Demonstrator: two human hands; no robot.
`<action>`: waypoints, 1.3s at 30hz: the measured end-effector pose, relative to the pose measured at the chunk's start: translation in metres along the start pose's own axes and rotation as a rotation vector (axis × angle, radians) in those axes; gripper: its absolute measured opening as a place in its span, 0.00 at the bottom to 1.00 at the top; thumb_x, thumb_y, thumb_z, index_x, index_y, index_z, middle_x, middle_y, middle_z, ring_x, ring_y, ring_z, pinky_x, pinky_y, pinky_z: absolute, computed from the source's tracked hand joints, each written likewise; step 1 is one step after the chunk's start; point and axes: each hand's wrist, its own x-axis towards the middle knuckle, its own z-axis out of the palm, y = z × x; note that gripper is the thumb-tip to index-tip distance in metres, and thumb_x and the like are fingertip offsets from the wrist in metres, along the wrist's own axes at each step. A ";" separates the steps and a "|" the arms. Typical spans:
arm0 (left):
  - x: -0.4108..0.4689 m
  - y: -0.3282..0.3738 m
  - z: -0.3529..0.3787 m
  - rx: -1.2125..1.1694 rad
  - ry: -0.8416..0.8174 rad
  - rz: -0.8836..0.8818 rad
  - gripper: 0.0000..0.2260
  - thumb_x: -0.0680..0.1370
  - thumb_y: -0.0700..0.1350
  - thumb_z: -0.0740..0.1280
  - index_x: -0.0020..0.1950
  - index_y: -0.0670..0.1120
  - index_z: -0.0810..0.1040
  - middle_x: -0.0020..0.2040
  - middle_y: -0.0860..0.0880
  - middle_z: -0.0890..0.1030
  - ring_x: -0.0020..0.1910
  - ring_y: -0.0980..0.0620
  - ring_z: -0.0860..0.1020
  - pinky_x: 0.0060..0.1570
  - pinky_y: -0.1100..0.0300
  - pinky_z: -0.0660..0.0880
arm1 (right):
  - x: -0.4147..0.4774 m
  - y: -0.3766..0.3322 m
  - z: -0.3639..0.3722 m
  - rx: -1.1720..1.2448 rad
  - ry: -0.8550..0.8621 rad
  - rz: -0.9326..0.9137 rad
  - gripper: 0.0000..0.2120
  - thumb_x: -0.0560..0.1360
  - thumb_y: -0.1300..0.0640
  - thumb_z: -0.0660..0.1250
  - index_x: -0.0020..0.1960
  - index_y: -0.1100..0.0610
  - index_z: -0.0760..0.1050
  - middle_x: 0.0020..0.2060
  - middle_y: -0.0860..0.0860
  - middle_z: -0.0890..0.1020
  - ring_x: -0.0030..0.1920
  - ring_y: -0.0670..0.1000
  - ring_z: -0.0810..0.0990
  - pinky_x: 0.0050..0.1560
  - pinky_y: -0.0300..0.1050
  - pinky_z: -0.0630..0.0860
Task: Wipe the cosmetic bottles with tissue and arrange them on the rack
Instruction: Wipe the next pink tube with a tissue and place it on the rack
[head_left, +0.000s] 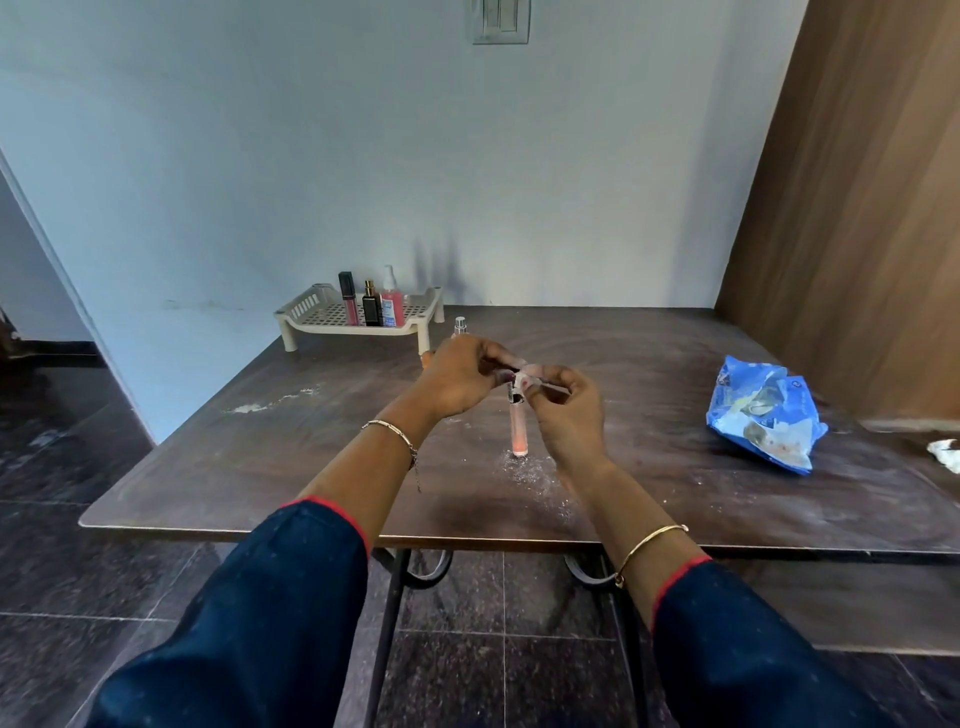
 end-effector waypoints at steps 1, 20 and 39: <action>0.000 0.001 0.001 -0.038 -0.004 0.007 0.08 0.73 0.42 0.72 0.51 0.51 0.84 0.50 0.54 0.84 0.52 0.58 0.80 0.64 0.54 0.70 | 0.001 0.003 0.000 -0.044 0.005 -0.016 0.07 0.72 0.65 0.71 0.40 0.55 0.77 0.40 0.55 0.83 0.41 0.51 0.81 0.43 0.42 0.78; -0.002 -0.004 -0.014 0.149 0.016 -0.020 0.06 0.73 0.49 0.72 0.49 0.56 0.83 0.51 0.59 0.83 0.59 0.58 0.76 0.64 0.56 0.53 | -0.006 0.012 0.006 -0.320 0.035 -0.164 0.08 0.69 0.67 0.72 0.36 0.56 0.78 0.34 0.47 0.82 0.38 0.45 0.82 0.43 0.38 0.79; -0.011 0.001 -0.014 0.186 0.003 -0.001 0.07 0.74 0.50 0.71 0.51 0.56 0.83 0.52 0.60 0.82 0.58 0.57 0.74 0.58 0.56 0.52 | -0.002 0.002 0.011 -0.316 0.038 -0.283 0.17 0.70 0.66 0.72 0.33 0.45 0.73 0.39 0.49 0.82 0.40 0.43 0.81 0.43 0.35 0.77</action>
